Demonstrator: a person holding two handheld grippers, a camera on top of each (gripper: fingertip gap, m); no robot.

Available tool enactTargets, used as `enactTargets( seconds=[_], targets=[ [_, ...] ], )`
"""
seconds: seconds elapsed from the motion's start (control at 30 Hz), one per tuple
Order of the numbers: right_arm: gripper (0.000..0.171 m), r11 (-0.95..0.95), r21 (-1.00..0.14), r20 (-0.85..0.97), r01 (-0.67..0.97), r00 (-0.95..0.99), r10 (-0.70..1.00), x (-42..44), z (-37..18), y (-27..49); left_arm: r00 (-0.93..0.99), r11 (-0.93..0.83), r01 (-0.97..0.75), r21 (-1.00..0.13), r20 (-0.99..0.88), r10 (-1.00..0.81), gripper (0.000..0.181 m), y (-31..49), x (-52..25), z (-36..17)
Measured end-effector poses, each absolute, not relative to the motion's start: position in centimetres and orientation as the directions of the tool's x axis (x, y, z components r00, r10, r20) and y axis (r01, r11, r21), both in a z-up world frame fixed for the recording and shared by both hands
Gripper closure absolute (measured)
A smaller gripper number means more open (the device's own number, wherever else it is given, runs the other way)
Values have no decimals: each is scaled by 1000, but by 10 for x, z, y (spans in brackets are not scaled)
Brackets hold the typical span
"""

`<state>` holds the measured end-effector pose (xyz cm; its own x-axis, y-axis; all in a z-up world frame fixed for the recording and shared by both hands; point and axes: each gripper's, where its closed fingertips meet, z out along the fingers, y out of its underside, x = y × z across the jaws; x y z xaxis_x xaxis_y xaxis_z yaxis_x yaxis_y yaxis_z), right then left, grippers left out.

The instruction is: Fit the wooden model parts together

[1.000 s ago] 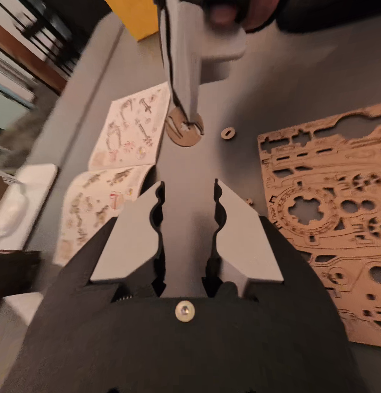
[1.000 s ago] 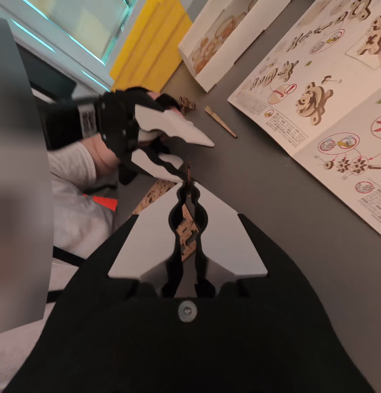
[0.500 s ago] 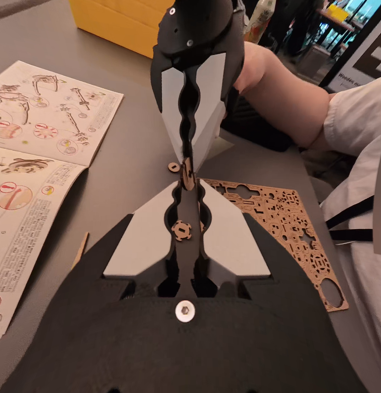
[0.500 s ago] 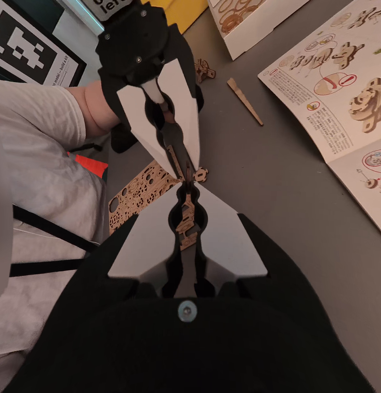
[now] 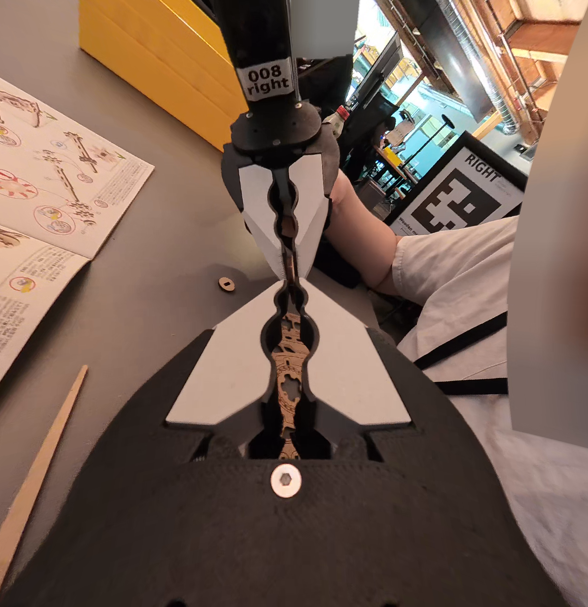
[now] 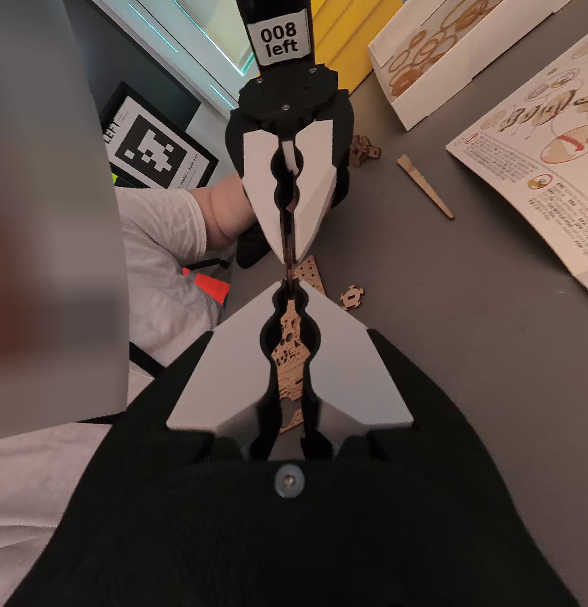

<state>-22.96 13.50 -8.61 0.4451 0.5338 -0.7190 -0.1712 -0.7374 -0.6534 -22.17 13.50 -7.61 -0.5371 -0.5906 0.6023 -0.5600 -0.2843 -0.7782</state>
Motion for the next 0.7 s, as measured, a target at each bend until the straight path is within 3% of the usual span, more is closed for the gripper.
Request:
enactTargets(
  seconds=[0.27,0.33,0.57,0.7],
  targets=[
    [169,-739,-659,-710,-141,441,549,-235,-92,134,-485,-371,-626,-686,715,-504,181,141,-222,-77],
    [160,-741,-655,-705,-146,469,532,-230,-97,138,-477,-384,-626,-679,723,-500,181,145,-222,-77],
    [159,-727,-668,-700,-162,468,539,-228,-94,140,-465,-311,-657,-687,694,-550,181,143,-224,-91],
    [168,-742,-659,-690,-119,488,535,-232,-103,138,-477,-260,-669,-696,670,-568,181,138,-227,-97]
  ],
)
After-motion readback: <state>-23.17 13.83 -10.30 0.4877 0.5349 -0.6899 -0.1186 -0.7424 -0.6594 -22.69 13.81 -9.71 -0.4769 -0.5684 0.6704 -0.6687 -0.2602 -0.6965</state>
